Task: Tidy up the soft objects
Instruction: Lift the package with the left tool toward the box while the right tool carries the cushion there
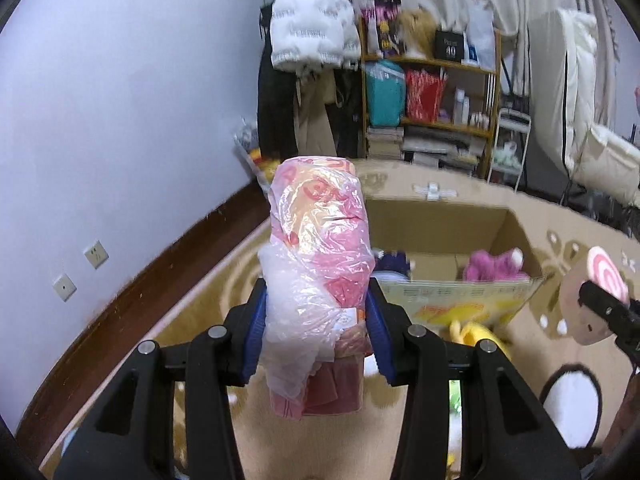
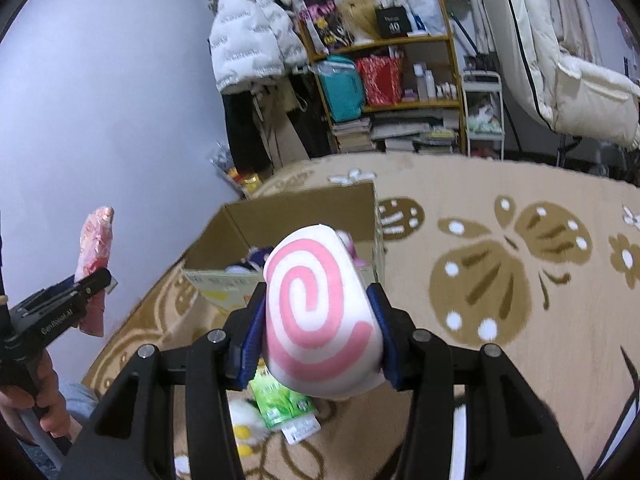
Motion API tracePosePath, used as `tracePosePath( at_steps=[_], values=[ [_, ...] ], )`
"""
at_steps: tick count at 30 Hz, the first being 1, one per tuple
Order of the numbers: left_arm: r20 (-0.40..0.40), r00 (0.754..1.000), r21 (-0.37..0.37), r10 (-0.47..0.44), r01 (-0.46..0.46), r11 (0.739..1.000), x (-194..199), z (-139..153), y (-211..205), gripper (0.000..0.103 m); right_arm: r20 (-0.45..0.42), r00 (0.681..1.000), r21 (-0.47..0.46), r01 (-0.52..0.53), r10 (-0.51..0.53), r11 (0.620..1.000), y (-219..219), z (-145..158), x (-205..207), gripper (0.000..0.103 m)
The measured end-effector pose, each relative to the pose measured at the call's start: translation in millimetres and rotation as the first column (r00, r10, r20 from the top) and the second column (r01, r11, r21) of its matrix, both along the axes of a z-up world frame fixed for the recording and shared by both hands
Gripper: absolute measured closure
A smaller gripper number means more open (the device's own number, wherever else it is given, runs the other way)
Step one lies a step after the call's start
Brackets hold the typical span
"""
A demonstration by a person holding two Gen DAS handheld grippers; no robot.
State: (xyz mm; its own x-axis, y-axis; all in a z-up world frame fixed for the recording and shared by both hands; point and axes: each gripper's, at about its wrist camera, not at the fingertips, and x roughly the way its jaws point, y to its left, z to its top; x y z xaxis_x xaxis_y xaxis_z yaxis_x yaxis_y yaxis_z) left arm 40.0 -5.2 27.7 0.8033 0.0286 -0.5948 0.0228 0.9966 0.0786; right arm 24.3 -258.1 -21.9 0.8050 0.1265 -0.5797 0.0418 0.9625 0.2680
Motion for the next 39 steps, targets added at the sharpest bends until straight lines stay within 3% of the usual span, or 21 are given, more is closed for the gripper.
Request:
tracePosePath(
  at_steps=[6,11,18,28,39],
  values=[
    [0.063,0.998,0.020,-0.006,0.004,1.000,11,25,-7,0.059,0.043,0.999,-0.013,-0.018,0.018,1.000,5,14,16,0.052],
    [0.068,0.998,-0.005,-0.011,0.012,1.000,31,36,-12,0.059,0.043,0.998,-0.101,-0.036,0.040,0.994,12,18,36,0.052],
    [0.058,0.998,0.003,-0.035,0.034,0.999,61,38,-24,0.059,0.057,0.997,-0.112,-0.051,0.057,0.992,12,24,64,0.052],
    [0.042,0.995,0.009,-0.088,0.088,0.996,91,17,-44,0.059,0.069,0.991,-0.097,-0.106,0.113,0.990,6,34,97,0.051],
    [-0.034,0.989,0.006,-0.146,0.146,0.989,118,-26,-62,0.058,0.017,0.988,-0.035,-0.152,0.153,0.988,-1,-1,126,0.049]
  ],
)
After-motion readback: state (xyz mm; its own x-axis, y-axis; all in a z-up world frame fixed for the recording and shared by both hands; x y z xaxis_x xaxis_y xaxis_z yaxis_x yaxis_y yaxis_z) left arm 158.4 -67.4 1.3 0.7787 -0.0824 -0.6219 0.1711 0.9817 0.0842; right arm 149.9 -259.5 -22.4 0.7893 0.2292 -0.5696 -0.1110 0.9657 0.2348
